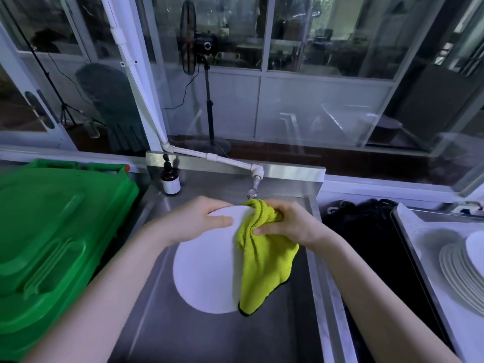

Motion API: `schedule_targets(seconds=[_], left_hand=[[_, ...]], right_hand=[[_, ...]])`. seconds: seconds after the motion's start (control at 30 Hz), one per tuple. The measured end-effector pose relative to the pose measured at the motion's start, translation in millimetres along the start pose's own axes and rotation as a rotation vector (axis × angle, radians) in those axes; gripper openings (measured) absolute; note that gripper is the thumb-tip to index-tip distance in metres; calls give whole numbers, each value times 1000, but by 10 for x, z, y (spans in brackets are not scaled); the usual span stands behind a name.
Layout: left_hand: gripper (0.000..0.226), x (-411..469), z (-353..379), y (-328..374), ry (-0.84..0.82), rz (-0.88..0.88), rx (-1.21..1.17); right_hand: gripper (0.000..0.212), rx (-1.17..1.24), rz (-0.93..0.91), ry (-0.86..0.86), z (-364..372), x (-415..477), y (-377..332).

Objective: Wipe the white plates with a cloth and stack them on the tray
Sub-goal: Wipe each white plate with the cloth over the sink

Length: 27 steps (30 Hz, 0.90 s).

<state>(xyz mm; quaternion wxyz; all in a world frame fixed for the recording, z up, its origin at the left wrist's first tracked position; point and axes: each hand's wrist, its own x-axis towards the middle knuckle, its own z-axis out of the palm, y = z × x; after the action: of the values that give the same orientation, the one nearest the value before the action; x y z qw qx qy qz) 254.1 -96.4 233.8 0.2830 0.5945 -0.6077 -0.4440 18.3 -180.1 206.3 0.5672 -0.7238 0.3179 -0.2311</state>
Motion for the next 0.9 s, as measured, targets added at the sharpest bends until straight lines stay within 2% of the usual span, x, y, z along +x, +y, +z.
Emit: schedule_targets(seconds=[0.1, 0.2, 0.27, 0.3, 0.4, 0.43, 0.53, 0.63, 0.73, 0.8, 0.87, 0.9], left_hand=[[16, 66, 80, -19, 90, -8, -37], [13, 56, 158, -144, 327, -37, -137], [7, -18, 235, -258, 515, -42, -233], [9, -69, 308, -315, 601, -51, -321], [49, -163, 648, -435, 743, -74, -541], [55, -159, 776, -441, 776, -71, -587], [43, -57, 928, -416, 879, -59, -736], [20, -30, 731, -440, 805, 0, -582], [26, -64, 503, -492, 587, 26, -414], [38, -29, 414, -481, 467, 25, -259], [37, 2, 391, -419, 456, 69, -149], [36, 8, 390, -388, 471, 100, -133]], right_hand=[[34, 33, -14, 30, 33, -37, 43], [25, 168, 8, 87, 38, -113, 154], [28, 313, 48, 182, 47, -165, 259], [30, 406, 73, 268, 60, -187, 312], [32, 658, 117, 522, 176, -237, 448], [32, 716, 112, 558, 245, -247, 471], [44, 763, 117, 554, 414, -270, 507], [50, 635, 139, 508, 292, -282, 446], [42, 388, 85, 439, -29, -231, 217], [31, 80, 17, 316, -187, -149, -5], [26, -158, -2, 190, -236, -48, -199], [26, -195, -11, 161, -241, -3, -248]])
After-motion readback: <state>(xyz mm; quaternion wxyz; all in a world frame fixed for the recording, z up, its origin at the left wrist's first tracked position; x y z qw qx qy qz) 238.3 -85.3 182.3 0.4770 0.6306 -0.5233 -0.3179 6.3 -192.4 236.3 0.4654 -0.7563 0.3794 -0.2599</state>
